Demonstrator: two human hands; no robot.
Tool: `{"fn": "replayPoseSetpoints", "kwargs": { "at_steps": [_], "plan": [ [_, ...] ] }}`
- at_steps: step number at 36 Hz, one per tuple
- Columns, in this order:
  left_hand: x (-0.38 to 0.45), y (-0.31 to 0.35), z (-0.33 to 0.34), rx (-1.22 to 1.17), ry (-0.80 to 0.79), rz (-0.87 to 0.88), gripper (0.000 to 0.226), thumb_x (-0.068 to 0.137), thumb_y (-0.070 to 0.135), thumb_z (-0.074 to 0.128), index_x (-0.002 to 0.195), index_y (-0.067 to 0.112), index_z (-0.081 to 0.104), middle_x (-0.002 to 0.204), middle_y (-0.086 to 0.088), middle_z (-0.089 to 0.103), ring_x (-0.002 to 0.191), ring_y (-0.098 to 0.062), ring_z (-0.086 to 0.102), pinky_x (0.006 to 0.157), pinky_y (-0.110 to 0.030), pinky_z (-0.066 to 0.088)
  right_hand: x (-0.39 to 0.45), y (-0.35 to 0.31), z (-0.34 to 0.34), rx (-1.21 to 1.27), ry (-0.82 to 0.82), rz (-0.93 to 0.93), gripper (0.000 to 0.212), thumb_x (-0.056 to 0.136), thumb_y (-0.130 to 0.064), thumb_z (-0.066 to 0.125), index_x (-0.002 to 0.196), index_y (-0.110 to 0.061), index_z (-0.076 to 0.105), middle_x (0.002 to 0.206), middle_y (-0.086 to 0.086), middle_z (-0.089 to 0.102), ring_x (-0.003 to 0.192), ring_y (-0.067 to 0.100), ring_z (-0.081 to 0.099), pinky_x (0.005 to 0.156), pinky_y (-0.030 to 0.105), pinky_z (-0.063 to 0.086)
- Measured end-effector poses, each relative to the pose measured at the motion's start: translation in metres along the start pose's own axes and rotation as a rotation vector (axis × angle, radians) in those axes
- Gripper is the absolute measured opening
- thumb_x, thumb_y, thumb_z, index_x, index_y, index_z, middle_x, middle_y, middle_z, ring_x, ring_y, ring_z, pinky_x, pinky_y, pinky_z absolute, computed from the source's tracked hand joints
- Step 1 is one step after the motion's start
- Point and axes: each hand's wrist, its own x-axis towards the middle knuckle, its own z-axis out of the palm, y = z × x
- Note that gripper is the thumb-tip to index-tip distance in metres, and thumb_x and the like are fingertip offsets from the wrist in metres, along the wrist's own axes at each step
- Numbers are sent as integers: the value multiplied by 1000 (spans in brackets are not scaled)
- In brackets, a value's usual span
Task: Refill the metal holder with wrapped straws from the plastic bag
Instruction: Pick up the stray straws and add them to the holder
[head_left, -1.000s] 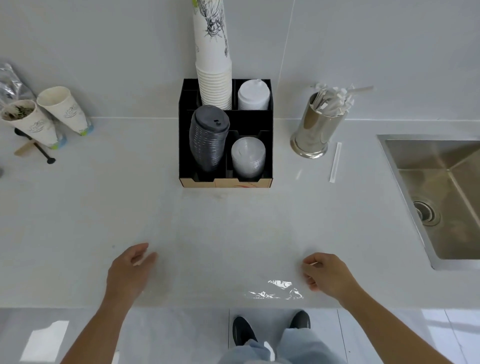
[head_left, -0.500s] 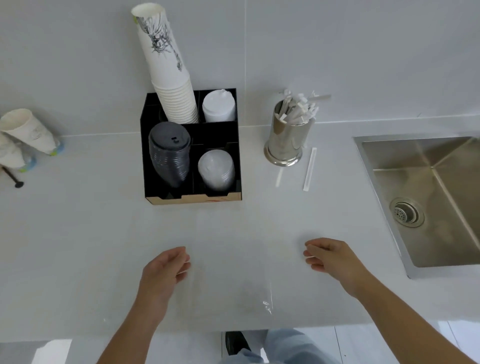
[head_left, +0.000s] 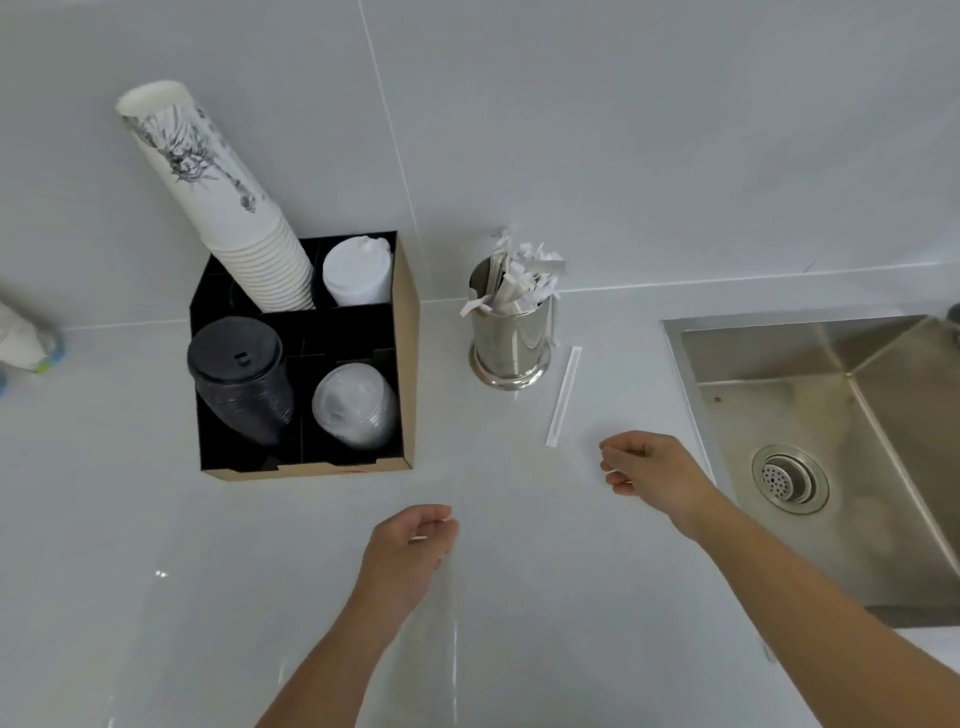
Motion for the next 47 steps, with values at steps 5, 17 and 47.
{"fn": "replayPoseSetpoints", "kwargs": {
  "at_steps": [5,17,47],
  "plan": [
    [21,18,43,145,16,26,8,76,29,76,82,34,74,84,9,72,74,-6,66,62,-17,48,46,-29,-13,-96,5,-81,8,88,-18,65,89,-20,72,85,8,73,74,21,68,77,36,59],
    [78,69,123,506,5,250,18,79,32,69,94,22,67,90,7,65,81,-10,62,74,-21,48,113,-110,1,-310,70,-451,26,87,-30,69,112,-27,67,95,-7,63,76,0,60,47,3,38],
    [127,105,172,1034,-109,167,17,89,13,52,104,9,57,111,-12,59,100,-30,60,72,-32,45,126,-120,-22,-334,168,-596,16,89,-22,64,82,-8,69,77,-2,71,71,14,64,66,18,46]
  ]
}}
